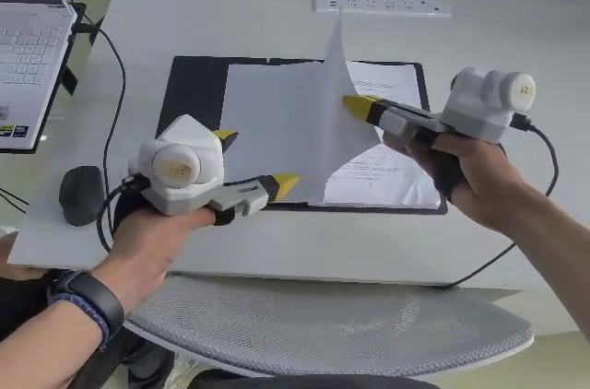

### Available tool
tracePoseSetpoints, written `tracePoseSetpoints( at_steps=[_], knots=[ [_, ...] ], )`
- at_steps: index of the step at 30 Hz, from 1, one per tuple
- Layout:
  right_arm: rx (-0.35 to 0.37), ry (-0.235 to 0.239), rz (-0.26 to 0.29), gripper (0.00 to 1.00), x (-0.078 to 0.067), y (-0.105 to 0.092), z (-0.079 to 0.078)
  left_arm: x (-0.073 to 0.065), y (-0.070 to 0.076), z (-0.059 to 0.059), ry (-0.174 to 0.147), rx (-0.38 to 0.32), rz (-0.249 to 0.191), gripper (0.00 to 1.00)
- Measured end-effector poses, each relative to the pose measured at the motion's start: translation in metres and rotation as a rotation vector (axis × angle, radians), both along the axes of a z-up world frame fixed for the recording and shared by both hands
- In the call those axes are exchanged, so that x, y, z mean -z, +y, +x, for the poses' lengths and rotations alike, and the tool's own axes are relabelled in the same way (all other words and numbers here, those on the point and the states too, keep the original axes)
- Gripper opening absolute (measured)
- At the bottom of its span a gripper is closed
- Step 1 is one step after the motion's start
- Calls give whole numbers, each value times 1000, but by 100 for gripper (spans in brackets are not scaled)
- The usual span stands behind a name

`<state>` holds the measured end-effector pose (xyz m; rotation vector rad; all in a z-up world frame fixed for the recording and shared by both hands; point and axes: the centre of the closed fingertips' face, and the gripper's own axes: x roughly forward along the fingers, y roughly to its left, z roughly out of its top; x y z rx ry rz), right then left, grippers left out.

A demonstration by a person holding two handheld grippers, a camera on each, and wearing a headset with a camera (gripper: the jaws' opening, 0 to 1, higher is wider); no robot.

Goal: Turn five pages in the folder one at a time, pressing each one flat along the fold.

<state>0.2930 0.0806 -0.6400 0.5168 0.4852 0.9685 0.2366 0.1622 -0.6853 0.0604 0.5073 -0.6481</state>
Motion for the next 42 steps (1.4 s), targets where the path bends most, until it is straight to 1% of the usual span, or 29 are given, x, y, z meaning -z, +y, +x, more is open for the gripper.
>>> tracePoseSetpoints(
  at_steps=[4, 5, 7, 10, 13, 14, 15, 18, 19, 20, 22, 25, 31, 34, 38, 39, 40, 42],
  knots=[
    [-42, -2, -11, 0, 1, 29, 1, -4, 13, 0, 0, -26, -8, 66],
    [-51, -2, -14, 0, 1, 35, 1, -4, 19, 1, 0, -33, -8, 66],
    [-73, 8, -23, 0, 7, 51, 2, -4, 25, 2, 1, -41, -11, 65],
    [-90, 21, -33, 0, 14, 66, 2, -3, 33, 1, 4, -56, -14, 66],
    [-111, 40, -46, 0, 24, 85, 1, 1, 43, 1, 10, -72, -18, 65],
    [-116, 45, -50, 0, 27, 89, 1, 1, 45, 0, 13, -76, -22, 65],
    [-124, 59, -50, 0, 31, 95, 1, 3, 48, 0, 14, -79, -21, 66],
    [-139, 75, -65, 0, 41, 108, 0, 5, 55, -1, 21, -93, -24, 65],
    [-145, 85, -70, 0, 45, 112, 0, 7, 58, -2, 25, -97, -19, 65],
    [-147, 90, -71, 0, 47, 114, 0, 9, 61, -2, 30, -104, -15, 65],
    [-152, 100, -75, 0, 53, 119, 0, 10, 67, -2, 33, -117, -25, 65],
    [-158, 123, -78, 0, 61, 125, 0, 10, 74, -2, 38, -129, -25, 65],
    [-177, 162, -107, 0, 83, 139, -1, 11, 87, -1, 45, -154, -36, 65],
    [-180, 182, -121, 0, 94, 146, -1, 11, 90, -1, 44, -161, -40, 65],
    [-188, 213, -149, 0, 110, 154, -2, 12, 92, -4, 45, -155, -29, 65],
    [-188, 219, -157, 0, 115, 155, -2, 13, 93, -4, 48, -158, -29, 65],
    [-188, 224, -159, 0, 117, 156, -2, 14, 94, -5, 52, -160, -29, 64],
    [-188, 262, -170, 0, 128, 157, -3, 14, 96, -7, 55, -165, -30, 64]
  ],
)
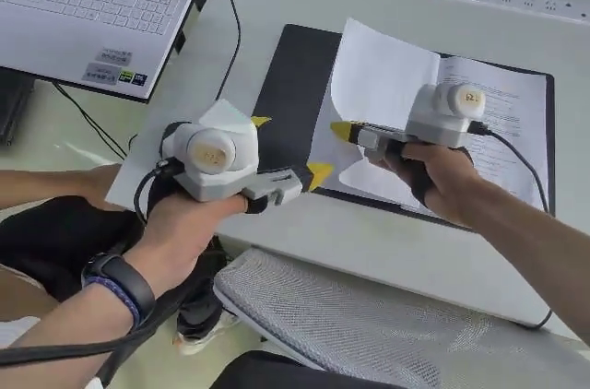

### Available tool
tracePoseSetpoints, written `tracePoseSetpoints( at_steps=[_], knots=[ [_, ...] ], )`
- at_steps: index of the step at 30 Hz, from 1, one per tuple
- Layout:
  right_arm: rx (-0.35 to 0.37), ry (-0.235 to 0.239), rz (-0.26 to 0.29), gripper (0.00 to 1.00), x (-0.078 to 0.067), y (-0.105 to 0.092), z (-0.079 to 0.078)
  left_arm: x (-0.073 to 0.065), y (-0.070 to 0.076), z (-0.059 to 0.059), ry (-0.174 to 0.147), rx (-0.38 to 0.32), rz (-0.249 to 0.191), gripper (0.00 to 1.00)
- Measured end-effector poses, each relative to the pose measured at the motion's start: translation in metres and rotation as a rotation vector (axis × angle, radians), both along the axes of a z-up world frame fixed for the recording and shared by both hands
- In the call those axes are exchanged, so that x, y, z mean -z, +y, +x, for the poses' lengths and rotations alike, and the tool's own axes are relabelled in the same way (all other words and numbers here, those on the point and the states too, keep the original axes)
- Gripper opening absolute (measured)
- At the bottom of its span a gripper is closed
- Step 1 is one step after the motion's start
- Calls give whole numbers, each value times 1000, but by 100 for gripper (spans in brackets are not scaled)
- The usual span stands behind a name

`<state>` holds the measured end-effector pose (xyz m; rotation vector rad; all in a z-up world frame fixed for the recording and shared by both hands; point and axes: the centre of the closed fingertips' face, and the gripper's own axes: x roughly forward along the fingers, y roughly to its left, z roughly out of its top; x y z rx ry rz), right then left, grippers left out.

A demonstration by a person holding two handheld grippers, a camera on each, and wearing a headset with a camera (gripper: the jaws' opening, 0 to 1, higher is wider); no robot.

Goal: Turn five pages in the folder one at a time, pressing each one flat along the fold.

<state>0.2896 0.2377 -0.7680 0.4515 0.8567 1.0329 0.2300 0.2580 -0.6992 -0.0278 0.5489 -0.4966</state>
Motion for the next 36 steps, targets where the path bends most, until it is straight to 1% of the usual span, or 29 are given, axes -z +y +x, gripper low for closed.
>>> tracePoseSetpoints(
  at_steps=[6, 8, 14, 17, 20, 25, 26, 27, 29, 31, 32, 36],
  knots=[
    [2, 22, -28, 0, 15, 2, -1, 0, 4, -4, 3, -6, 2, 64],
    [7, 34, -38, 0, 20, 2, -2, 0, 6, -6, 3, -8, 13, 64],
    [18, 52, -55, 0, 28, 2, -4, 1, 7, -10, 8, -19, 3, 64],
    [21, 57, -68, 1, 33, 1, -6, 1, 7, -10, 9, -21, 6, 63],
    [35, 65, -68, 2, 28, 0, -12, 0, 5, -10, 8, -22, 1, 63],
    [44, 75, -63, 1, 23, -1, -15, 1, 3, -10, 10, -23, 0, 63],
    [43, 79, -61, 2, 27, -2, -11, 1, 2, -11, 11, -22, -1, 63],
    [40, 81, -61, 3, 26, -2, -11, 2, 1, -11, 13, -21, -1, 63],
    [27, 77, -60, 5, 22, -1, -14, 3, 0, -11, 14, -17, 2, 63],
    [22, 84, -55, 8, 18, 0, -17, 3, -1, -11, 16, -14, 1, 63],
    [22, 80, -51, 8, 19, 0, -14, 3, -2, -11, 17, -13, 0, 63],
    [22, 73, -27, 11, 16, -1, -10, 2, -5, -6, 12, -4, 1, 62]
  ],
)
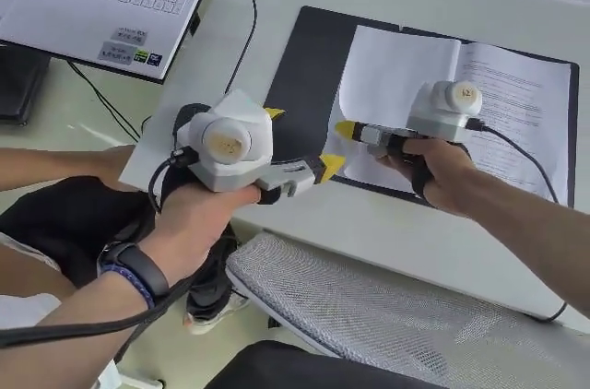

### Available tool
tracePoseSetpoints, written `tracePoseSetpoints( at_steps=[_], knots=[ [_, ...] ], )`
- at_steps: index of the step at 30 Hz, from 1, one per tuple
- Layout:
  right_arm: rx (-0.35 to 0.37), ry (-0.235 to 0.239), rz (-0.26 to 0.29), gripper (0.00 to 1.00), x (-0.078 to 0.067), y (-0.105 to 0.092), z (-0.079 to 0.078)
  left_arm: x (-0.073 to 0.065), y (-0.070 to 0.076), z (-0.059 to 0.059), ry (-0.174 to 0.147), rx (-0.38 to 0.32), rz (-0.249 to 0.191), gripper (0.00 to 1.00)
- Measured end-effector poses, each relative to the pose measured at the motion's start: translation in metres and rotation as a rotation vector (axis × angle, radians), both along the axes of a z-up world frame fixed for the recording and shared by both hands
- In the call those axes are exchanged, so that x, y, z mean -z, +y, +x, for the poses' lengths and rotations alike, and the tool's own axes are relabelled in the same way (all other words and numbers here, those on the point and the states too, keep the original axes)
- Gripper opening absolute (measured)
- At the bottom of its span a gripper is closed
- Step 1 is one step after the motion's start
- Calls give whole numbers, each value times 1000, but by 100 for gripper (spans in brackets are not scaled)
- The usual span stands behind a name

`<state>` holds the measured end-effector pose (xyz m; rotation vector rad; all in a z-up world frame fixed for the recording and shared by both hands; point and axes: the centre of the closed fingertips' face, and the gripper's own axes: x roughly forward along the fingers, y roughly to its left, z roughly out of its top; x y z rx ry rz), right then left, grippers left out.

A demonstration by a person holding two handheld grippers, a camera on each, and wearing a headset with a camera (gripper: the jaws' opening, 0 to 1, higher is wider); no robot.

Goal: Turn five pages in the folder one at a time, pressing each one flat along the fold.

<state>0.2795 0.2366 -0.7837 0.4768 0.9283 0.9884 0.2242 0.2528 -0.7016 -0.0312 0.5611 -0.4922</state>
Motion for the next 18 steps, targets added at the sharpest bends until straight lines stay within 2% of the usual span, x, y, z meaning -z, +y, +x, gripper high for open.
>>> tracePoseSetpoints(
  at_steps=[5, 10, 15, 18],
  knots=[
    [4, -22, 29, 15, -9, -5, 5, 3, -5, 9, 5, 14, -3, 61],
    [4, -40, 60, 18, -19, -11, 7, 0, -13, 19, -6, 29, -12, 57],
    [20, -71, 76, 19, -30, -25, 12, 13, -23, 28, 6, 54, -12, 52],
    [34, -92, 69, 20, -34, -38, 15, 28, -30, 32, 23, 75, 4, 48]
  ],
)
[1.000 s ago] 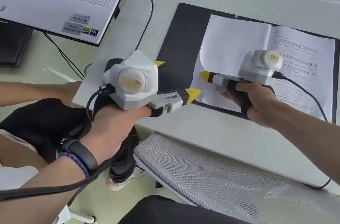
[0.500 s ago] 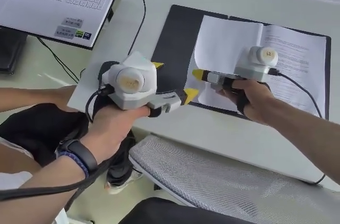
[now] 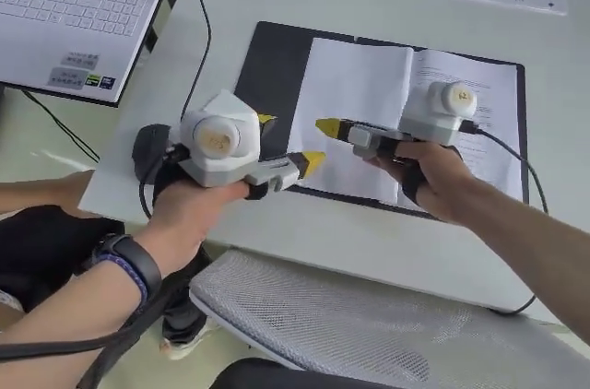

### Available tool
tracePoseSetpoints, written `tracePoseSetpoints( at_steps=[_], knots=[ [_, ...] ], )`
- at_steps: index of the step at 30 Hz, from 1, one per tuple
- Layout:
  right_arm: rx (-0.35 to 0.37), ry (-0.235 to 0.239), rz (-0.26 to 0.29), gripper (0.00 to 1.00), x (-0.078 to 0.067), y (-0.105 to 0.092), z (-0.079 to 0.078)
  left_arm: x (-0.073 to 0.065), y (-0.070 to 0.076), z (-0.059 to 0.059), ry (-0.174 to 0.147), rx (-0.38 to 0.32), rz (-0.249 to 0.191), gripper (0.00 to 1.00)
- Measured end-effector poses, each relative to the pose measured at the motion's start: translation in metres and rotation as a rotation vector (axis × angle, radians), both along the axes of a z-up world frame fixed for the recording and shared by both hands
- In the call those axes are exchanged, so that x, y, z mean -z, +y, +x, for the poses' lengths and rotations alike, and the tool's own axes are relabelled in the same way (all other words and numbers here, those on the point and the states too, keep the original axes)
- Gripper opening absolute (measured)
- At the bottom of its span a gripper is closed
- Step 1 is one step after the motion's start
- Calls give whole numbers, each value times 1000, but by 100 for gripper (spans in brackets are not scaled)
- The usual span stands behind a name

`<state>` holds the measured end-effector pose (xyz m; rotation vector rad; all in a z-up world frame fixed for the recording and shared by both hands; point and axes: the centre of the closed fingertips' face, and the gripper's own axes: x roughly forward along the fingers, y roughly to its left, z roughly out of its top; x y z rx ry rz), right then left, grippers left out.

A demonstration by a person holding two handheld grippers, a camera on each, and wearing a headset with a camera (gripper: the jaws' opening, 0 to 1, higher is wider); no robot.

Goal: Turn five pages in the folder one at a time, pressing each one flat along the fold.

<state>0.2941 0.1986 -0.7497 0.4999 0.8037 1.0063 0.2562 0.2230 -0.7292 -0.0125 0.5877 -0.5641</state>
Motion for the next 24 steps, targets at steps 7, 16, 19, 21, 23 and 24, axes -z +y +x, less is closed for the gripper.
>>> tracePoseSetpoints(
  at_steps=[7, 16, 19, 21, 23, 24],
  knots=[
    [63, -37, -40, 16, -1, -45, 11, 34, -10, 8, 37, 26, 19, 30],
    [118, -30, -50, 15, 4, -78, 13, 71, -13, 8, 80, 52, 102, 4],
    [123, -25, -52, 14, 7, -82, 12, 87, -9, 1, 127, 63, 148, 0],
    [123, -21, -54, 13, 9, -83, 11, 78, -9, 7, 92, 37, 108, 0],
    [121, -22, -56, 11, 10, -84, 11, 78, -9, 8, 87, 52, 121, 0],
    [120, -22, -55, 11, 10, -84, 12, 78, -10, 8, 82, 65, 138, 0]
  ],
)
